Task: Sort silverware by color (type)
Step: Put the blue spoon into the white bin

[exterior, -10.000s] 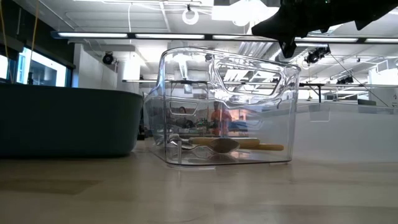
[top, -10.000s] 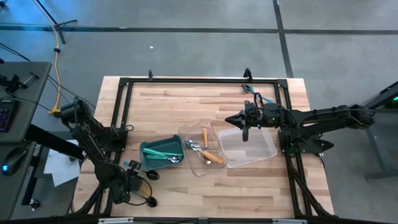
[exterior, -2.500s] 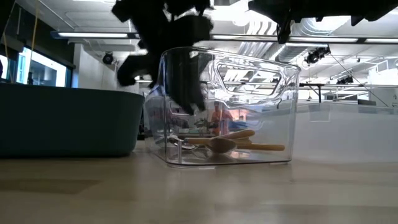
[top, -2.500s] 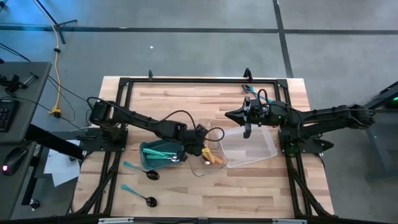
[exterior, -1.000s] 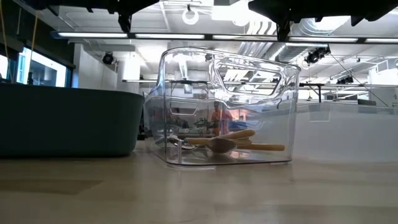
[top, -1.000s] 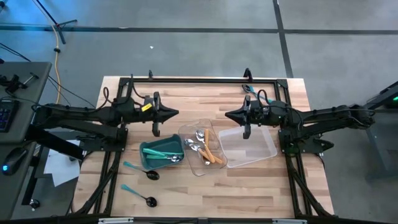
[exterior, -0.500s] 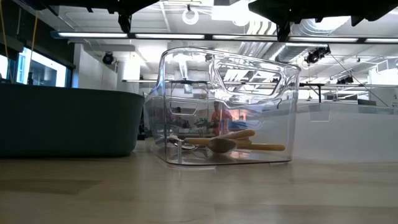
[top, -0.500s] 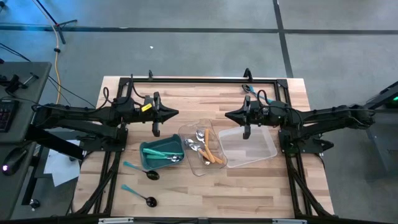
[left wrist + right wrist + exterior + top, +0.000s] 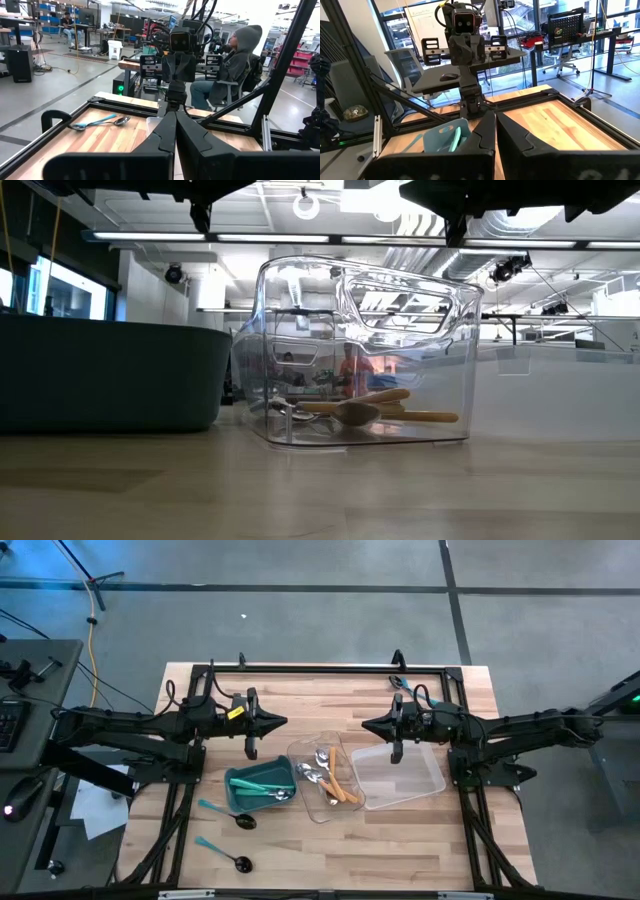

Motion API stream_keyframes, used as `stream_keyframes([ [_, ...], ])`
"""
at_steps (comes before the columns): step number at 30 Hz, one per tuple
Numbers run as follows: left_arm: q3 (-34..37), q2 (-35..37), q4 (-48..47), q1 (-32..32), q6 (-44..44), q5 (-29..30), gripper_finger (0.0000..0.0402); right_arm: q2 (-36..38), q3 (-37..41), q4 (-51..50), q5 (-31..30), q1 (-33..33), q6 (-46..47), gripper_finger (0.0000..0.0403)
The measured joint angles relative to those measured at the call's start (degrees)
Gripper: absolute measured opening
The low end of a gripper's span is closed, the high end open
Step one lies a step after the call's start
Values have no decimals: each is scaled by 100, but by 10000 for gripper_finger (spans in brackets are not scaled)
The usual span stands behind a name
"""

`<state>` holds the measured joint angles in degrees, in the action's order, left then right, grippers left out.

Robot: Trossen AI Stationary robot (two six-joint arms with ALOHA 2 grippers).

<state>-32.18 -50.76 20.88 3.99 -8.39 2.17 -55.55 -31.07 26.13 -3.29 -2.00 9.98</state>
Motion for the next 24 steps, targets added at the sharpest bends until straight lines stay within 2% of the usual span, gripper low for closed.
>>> stream_keyframes([
  [24,0,0,-1,0,1,0,0,0,0,-65,1,0,1,0],
])
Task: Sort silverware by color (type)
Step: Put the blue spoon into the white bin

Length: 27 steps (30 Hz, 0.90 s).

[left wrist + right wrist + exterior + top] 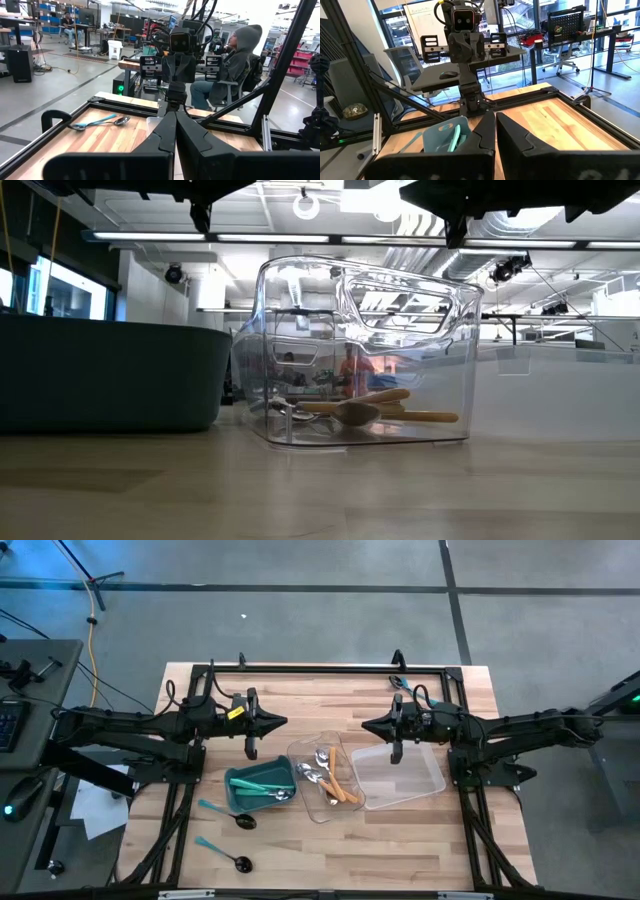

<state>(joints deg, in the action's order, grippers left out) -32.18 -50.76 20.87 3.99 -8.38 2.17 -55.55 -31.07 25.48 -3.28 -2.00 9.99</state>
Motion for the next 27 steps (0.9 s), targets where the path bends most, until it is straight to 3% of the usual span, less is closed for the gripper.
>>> stream_keyframes([
  [9,0,0,1,0,0,25,0,0,0,-1,-1,0,62,0],
  [16,0,0,1,0,0,24,0,2,0,176,-173,-2,732,17],
  [20,0,0,1,0,0,24,0,2,0,172,-668,-2,988,63],
  [27,0,0,1,0,0,24,0,2,0,20,-994,-2,1276,192],
])
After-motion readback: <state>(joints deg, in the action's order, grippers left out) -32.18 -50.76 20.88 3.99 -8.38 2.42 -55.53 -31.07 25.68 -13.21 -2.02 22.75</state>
